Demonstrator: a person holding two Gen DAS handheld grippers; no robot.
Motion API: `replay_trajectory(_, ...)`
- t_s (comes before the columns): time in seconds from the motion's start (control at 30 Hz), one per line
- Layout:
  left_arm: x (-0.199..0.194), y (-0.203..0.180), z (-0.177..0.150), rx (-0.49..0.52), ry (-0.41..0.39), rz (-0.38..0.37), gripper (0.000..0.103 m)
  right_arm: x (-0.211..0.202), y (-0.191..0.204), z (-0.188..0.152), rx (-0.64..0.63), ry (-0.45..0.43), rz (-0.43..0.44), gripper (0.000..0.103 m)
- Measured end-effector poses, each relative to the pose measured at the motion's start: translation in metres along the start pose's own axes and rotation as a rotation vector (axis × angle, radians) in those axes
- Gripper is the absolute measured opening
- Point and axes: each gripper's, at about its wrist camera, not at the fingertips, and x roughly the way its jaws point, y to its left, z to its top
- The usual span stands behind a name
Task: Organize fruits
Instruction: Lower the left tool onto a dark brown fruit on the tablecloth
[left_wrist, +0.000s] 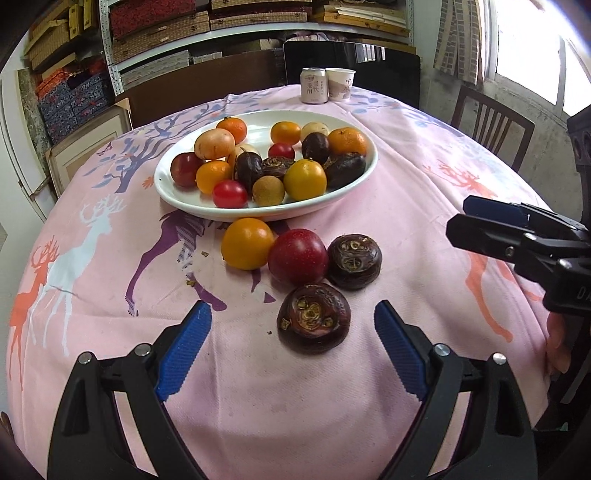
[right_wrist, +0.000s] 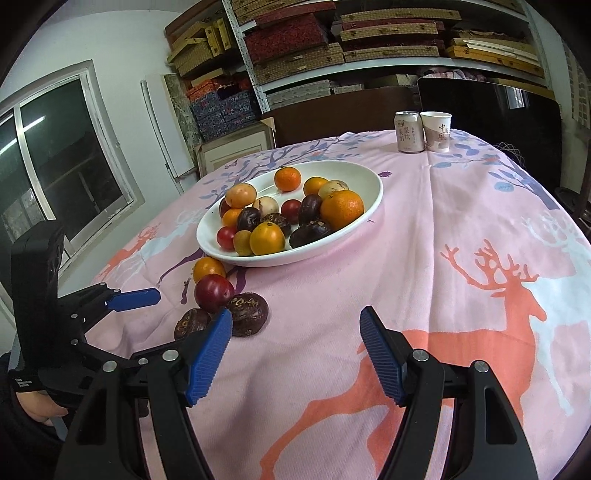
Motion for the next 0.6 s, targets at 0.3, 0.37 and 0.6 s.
replay_trajectory(0.3,0.0017,0.0033,0.0033,-0.023,-0.005,0.016,0.086,0.0,-0.0068,0.0004,0.035,-0.001,0.022,0.072)
replay_trajectory(0.37,0.002,0.003,0.003,-0.021,-0.002,0.015,0.086,-0.0001,-0.0067,0.0003,0.037,-0.001,0.02,0.072)
replay_trajectory(0.6,0.0032,0.004,0.0025,-0.026,0.001,0.009,0.082,0.0001,-0.0072,0.0,0.042,-0.001,0.023,0.072)
